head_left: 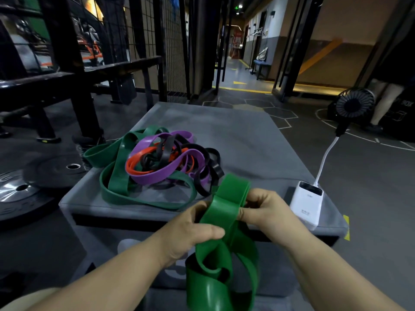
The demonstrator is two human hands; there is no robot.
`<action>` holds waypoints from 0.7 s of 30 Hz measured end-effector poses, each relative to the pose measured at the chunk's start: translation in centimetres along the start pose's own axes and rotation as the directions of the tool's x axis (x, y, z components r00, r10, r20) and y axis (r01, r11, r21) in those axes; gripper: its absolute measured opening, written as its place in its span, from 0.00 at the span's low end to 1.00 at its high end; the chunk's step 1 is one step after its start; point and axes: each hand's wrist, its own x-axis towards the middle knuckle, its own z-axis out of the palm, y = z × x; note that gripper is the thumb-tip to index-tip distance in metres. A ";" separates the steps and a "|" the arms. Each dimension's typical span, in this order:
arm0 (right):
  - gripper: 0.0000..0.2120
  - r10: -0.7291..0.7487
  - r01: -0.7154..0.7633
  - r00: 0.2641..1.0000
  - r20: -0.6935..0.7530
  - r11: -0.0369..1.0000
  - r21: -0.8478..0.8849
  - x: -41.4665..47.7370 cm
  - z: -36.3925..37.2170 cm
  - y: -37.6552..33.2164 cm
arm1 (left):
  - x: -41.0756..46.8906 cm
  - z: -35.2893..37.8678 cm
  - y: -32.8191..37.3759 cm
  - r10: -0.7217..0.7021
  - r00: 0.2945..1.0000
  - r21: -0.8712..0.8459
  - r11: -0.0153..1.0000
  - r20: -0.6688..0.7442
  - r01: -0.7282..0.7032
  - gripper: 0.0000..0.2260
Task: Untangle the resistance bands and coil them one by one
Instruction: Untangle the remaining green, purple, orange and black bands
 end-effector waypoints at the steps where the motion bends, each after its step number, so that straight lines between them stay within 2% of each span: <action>1: 0.26 -0.014 0.014 1.000 0.002 1.000 0.008 0.0 0.1 -0.2 | -0.1 0.1 0.2 0.013 1.000 -0.026 1.000 0.001 -0.013 0.28; 4: 0.29 -0.027 0.026 1.000 -0.011 0.999 -0.028 0.3 0.1 -0.1 | -0.2 0.5 0.2 0.051 0.999 -0.040 0.998 -0.015 -0.051 0.25; 9: 0.27 -0.007 0.006 0.999 0.034 1.000 0.022 0.2 1.0 0.4 | -0.3 0.9 0.0 0.110 0.981 -0.081 0.989 -0.159 -0.124 0.19; 12: 0.27 0.003 -0.004 0.998 0.062 1.000 0.026 0.2 1.1 0.2 | -0.6 1.0 0.1 0.128 0.983 -0.113 0.983 -0.130 -0.143 0.18; 15: 0.27 0.046 -0.047 0.999 -0.020 0.999 -0.020 0.3 1.1 0.0 | -0.6 1.2 -0.1 0.084 0.990 -0.192 0.976 -0.115 -0.105 0.19; 18: 0.15 0.060 -0.071 0.990 -0.124 0.994 -0.083 0.2 1.4 -0.7 | -0.2 1.4 -0.3 0.023 0.985 -0.268 0.961 -0.171 -0.069 0.17; 21: 0.17 0.073 -0.127 0.962 -0.264 0.972 -0.196 0.1 1.3 -0.9 | -0.1 1.7 0.0 -0.015 0.970 -0.266 0.963 -0.242 -0.052 0.13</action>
